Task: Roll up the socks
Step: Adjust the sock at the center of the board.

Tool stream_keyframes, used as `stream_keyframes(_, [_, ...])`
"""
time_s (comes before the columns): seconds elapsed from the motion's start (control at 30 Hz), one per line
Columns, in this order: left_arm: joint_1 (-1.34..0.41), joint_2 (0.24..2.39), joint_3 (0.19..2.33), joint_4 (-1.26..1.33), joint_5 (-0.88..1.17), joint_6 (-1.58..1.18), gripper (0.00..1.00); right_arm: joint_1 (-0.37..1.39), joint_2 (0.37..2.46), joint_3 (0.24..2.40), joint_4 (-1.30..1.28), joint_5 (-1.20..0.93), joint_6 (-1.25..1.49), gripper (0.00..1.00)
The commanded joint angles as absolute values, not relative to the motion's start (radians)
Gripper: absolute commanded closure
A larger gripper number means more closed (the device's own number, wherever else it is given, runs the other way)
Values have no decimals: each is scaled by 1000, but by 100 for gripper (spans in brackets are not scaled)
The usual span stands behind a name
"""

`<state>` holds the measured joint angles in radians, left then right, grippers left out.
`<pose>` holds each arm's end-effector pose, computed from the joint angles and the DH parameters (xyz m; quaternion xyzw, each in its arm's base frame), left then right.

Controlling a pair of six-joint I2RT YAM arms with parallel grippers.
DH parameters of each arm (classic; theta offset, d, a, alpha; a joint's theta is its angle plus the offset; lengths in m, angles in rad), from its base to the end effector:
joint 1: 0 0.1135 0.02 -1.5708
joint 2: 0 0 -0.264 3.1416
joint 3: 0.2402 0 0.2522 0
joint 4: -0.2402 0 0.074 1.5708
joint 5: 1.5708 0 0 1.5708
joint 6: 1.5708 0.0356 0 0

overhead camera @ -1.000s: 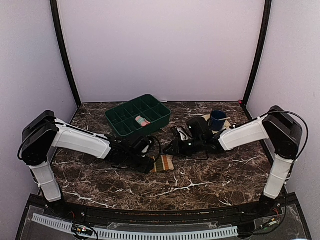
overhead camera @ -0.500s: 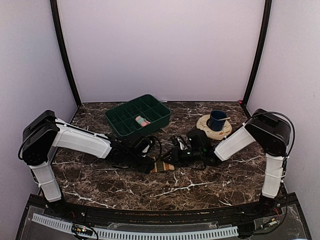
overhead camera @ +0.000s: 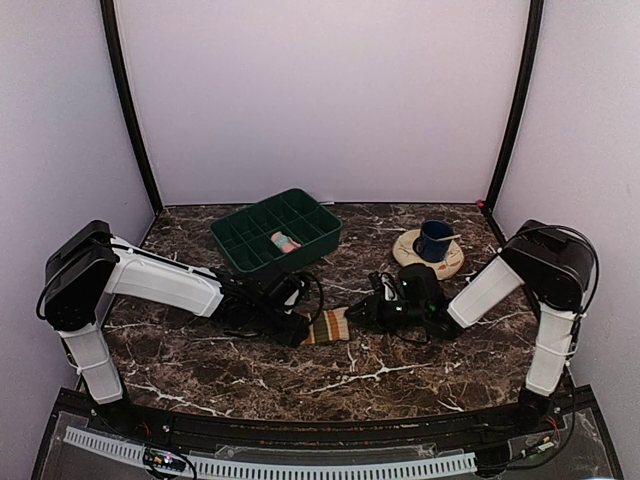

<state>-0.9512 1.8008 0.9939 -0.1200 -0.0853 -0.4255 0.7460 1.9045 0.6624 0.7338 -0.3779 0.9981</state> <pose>0.2108 -0.2902 0.1476 0.2332 0.9187 -0.1696 0.2698 0.2378 0.2376 0.0983 0.0121 0.8521 0.4852 0.1961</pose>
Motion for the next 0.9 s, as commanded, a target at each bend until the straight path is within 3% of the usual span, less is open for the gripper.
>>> stream_keyframes(0.0, [-954,1817,956,-204,-26,-434,40,724,1868,642,715,-327,968,73])
stream_keyframes(0.17, [-954,1810,960,-202,-21,-426,40,724,1800,665,635,-312,906,73])
stream_keyframes(0.43, [-956,1820,975,-183,-5,-329,40,729,1680,819,195,-188,598,66])
stream_keyframes(0.73, [-961,1861,1032,-219,-25,-216,41,729,1855,1087,-52,-215,361,65])
stream_keyframes(0.87, [-980,1889,1071,-236,-37,-137,41,731,1887,1107,-69,-231,359,66])
